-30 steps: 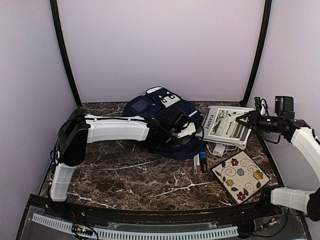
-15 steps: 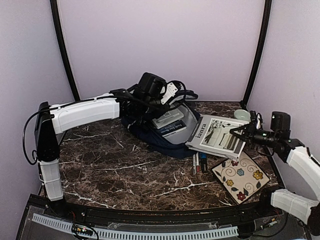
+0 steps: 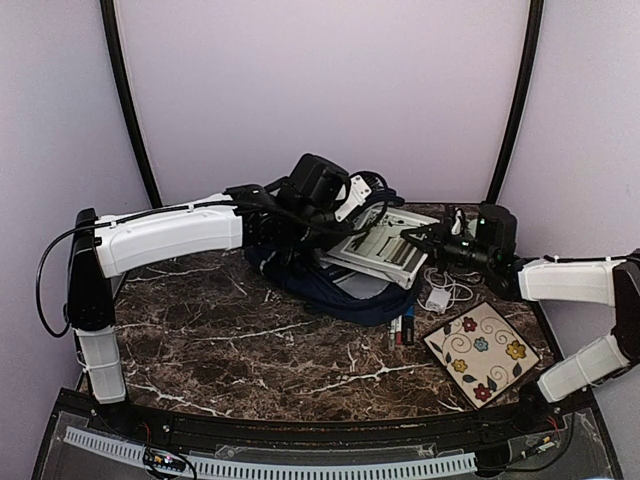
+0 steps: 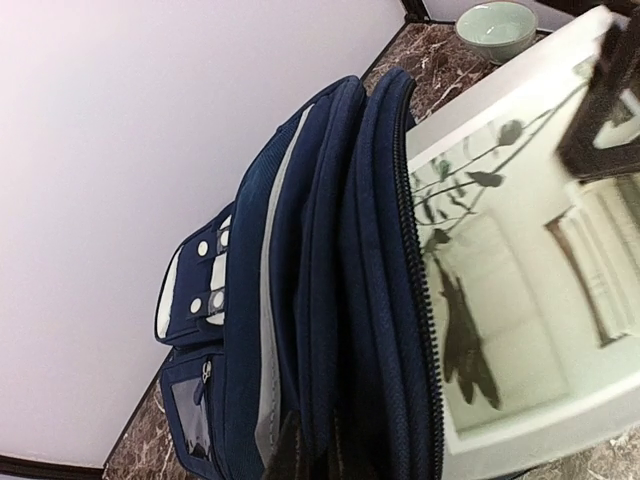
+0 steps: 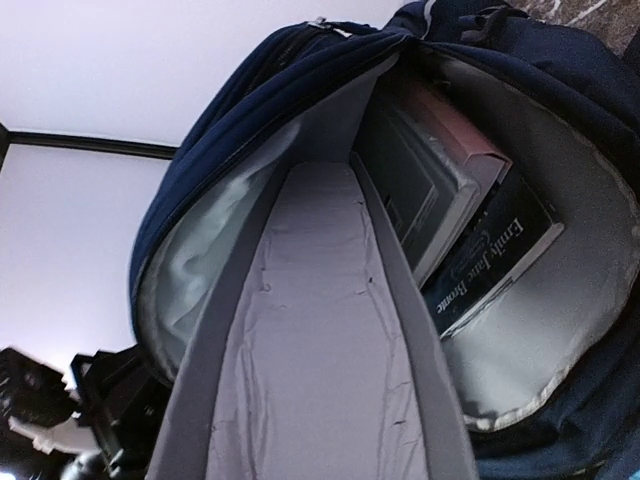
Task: Pack the student bag
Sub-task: Place the book in the largest pocket of the bag.
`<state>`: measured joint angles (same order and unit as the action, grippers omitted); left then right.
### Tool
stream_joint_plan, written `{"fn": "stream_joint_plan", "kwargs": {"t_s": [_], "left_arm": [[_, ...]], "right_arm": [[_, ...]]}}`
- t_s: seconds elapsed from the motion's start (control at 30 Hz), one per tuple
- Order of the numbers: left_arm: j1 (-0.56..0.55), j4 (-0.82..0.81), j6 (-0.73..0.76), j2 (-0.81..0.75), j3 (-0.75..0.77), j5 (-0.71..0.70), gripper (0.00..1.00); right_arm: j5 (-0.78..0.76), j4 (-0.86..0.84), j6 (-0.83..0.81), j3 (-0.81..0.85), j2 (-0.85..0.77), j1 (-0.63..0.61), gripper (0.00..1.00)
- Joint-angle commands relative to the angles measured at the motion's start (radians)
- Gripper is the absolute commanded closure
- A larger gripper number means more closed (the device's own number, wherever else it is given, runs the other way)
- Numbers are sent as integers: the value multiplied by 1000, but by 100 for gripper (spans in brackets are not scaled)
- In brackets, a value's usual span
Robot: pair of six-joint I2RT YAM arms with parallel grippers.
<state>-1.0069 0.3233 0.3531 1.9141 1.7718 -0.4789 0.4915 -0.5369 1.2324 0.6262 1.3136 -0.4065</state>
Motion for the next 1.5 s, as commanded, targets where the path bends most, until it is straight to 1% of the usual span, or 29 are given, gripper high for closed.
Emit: {"fn": "stream_joint_plan", "kwargs": {"t_s": [0.0, 0.1, 0.23, 0.3, 0.4, 0.5, 0.53, 0.57, 0.63, 0.73, 0.77, 0.8, 0.83, 0.87, 0.9, 0.97, 1.03, 1.07, 1.1, 1.23, 1.3, 1.37, 1.43, 1.47], "left_arm": [[-46, -67, -9, -120, 79, -8, 100], [-49, -70, -36, -132, 77, 42, 100], [-67, -78, -56, -120, 84, 86, 100], [-71, -72, -69, -109, 100, 106, 100], [-73, -74, -91, -105, 120, 136, 100], [-75, -71, -97, -111, 126, 144, 100], [-74, -68, -95, -115, 122, 136, 100], [-73, -64, -94, -121, 115, 127, 100], [-72, -66, -95, -137, 86, 107, 100], [-64, -67, -121, -167, 42, 101, 100], [-58, -69, -135, -178, 26, 102, 100], [-50, -72, -148, -186, 14, 104, 100], [-42, -76, -158, -193, 0, 104, 100], [-33, -79, -168, -200, -13, 105, 100], [-24, -80, -177, -206, -23, 110, 100], [-12, -81, -191, -215, -45, 116, 100], [-3, -83, -200, -223, -69, 116, 100], [0, -85, -203, -224, -78, 115, 100], [2, -84, -206, -225, -87, 116, 100], [4, -87, -213, -233, -124, 143, 100], [4, -94, -212, -240, -144, 164, 100], [4, -97, -205, -245, -166, 191, 100], [4, -85, -192, -243, -174, 230, 100], [4, -71, -173, -241, -176, 280, 100]], "right_arm": [[-186, -192, 29, 115, 83, -33, 100], [-312, -206, 15, 130, 121, -59, 100], [-462, -383, 91, 128, 227, -96, 100], [-527, -438, 102, 172, 303, -129, 100], [-574, -441, 90, 288, 431, -193, 99], [-585, -429, 105, 399, 557, -250, 89], [-575, -421, 115, 412, 577, -255, 87], [-561, -409, 124, 427, 601, -259, 81], [-549, -370, 134, 406, 604, -259, 70], [-534, -327, 114, 315, 546, -244, 57], [-504, -306, 90, 289, 519, -236, 49], [-461, -267, 44, 279, 494, -225, 39], [-379, -200, -10, 282, 471, -217, 26], [-320, -128, -69, 288, 446, -210, 7], [-282, -44, -124, 288, 419, -205, 1], [-261, 93, -209, 258, 340, -204, 0], [-281, 217, -281, 223, 241, -205, 0], [-297, 286, -324, 215, 192, -205, 0], [-316, 390, -378, 211, 146, -205, 0], [-424, 677, -515, 212, -12, -195, 0], [-507, 794, -582, 214, -56, -183, 0], [-591, 877, -649, 225, -64, -168, 0], [-594, 935, -703, 257, -38, -144, 0], [-585, 949, -726, 277, -18, -134, 0]]}}
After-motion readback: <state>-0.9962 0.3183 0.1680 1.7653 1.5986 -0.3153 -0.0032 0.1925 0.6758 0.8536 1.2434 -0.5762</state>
